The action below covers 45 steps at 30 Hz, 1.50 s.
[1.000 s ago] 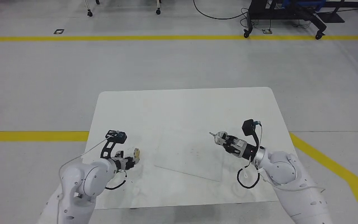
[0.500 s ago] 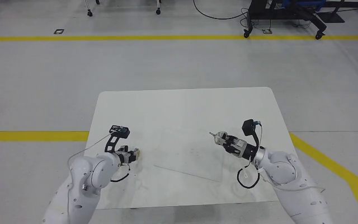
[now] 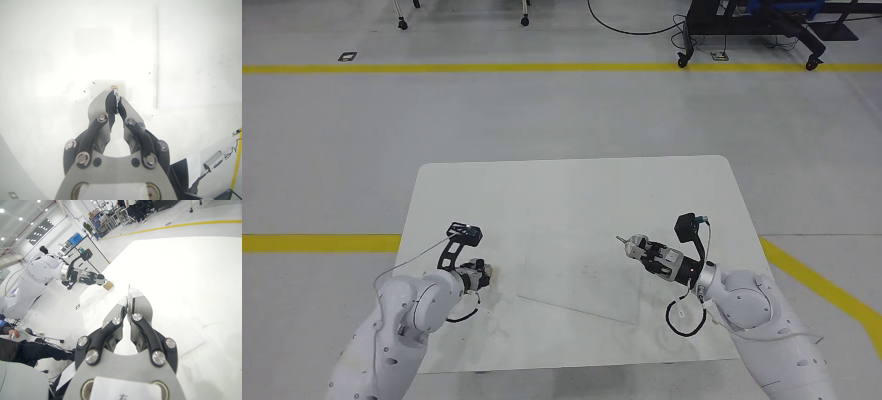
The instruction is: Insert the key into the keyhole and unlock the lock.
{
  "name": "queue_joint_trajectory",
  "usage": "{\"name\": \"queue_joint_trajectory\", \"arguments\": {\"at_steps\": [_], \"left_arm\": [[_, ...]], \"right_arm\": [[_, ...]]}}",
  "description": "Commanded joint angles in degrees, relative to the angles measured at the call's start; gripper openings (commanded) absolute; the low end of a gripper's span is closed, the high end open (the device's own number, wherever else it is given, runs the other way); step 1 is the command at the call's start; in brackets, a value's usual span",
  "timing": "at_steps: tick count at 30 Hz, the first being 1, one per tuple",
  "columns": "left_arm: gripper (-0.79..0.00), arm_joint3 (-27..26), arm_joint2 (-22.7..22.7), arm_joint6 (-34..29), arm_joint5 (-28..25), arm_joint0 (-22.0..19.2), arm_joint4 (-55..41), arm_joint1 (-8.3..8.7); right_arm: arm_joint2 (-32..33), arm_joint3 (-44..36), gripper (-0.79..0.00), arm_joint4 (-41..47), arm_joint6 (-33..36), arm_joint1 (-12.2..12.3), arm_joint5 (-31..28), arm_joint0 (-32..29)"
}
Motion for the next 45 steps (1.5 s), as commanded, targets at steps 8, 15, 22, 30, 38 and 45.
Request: {"name": "queue_joint_trajectory", "arguments": {"at_steps": [8, 15, 22, 30, 38, 45], "left_arm": [[-0.785, -0.04, -1.04, 0.03, -1.92, 0.78, 1.42, 0.42], [-0.785, -0.24, -3.63, 1.04, -2.93, 1.42, 0.37, 0.82], [-0.785, -0.27, -6.62, 5.67, -10.18, 2.3, -18.34, 0.61], [-0.785, 6.3, -1.73, 8.42, -16.81, -1.76, -36.55, -0.6], [-0.785, 10.5, 3.83, 8.43, -13.12, -6.97, -39.93, -1.81], [-0.785, 10.23, 3.89, 9.54, -12.93, -6.43, -38.95, -1.77]], "right_arm": [[0.0, 0.0, -0.785, 0.0, 0.0, 0.0, 0.0, 0.0], [0.0, 0.0, -0.785, 0.0, 0.0, 0.0, 0.0, 0.0], [0.0, 0.0, -0.785, 0.0, 0.0, 0.0, 0.0, 0.0], [0.0, 0.0, -0.785, 0.0, 0.0, 0.0, 0.0, 0.0], [0.0, 0.0, -0.785, 0.0, 0.0, 0.0, 0.0, 0.0], [0.0, 0.0, -0.785, 0.0, 0.0, 0.0, 0.0, 0.0]]}}
